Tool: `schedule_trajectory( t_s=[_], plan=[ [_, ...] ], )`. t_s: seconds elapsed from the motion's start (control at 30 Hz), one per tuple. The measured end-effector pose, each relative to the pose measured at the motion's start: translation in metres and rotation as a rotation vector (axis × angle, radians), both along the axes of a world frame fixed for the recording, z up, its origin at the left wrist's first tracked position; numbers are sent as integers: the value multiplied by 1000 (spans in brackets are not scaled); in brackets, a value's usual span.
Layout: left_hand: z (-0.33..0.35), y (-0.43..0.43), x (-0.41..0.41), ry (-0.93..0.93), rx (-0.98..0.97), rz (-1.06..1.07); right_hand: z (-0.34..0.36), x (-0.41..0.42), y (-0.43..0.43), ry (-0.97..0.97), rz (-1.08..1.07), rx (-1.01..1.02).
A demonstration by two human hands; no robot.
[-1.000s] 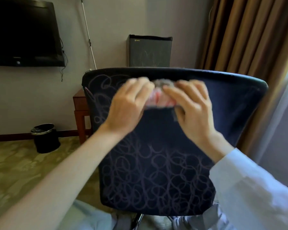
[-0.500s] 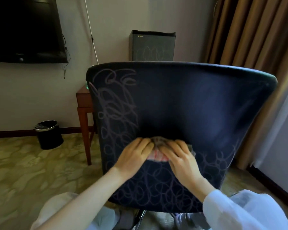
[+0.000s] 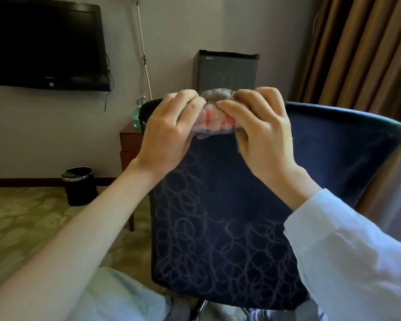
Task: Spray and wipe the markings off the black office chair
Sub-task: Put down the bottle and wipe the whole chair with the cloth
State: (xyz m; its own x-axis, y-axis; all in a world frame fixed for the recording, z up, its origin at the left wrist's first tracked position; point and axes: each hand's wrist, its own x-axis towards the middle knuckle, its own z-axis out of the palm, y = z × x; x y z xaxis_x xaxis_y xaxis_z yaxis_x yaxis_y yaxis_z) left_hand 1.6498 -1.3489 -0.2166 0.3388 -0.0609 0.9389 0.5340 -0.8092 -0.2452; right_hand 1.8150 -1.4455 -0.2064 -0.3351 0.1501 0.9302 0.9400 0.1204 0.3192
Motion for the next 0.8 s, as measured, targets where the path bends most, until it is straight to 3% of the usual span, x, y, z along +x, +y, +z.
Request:
schedule_trajectory(
  t_s=[0.3,0.4,0.5,0.67,0.8],
  plan=[
    [-190,17,5,224,-318,-52,-184,11,14,-26,-60,-455],
    [-208,18,4,330,-370,-74,-206,7,11,0,-76,-530],
    [-178,23,-2,270,-321,-102,-172,0,15,-21,-26,-402],
    [-58,34,-24,-60,-81,3,-45,-32,27,-68,35,-67],
    [-8,49,-48,-204,-27,11,15,-65,42,-116,43,35]
  ],
)
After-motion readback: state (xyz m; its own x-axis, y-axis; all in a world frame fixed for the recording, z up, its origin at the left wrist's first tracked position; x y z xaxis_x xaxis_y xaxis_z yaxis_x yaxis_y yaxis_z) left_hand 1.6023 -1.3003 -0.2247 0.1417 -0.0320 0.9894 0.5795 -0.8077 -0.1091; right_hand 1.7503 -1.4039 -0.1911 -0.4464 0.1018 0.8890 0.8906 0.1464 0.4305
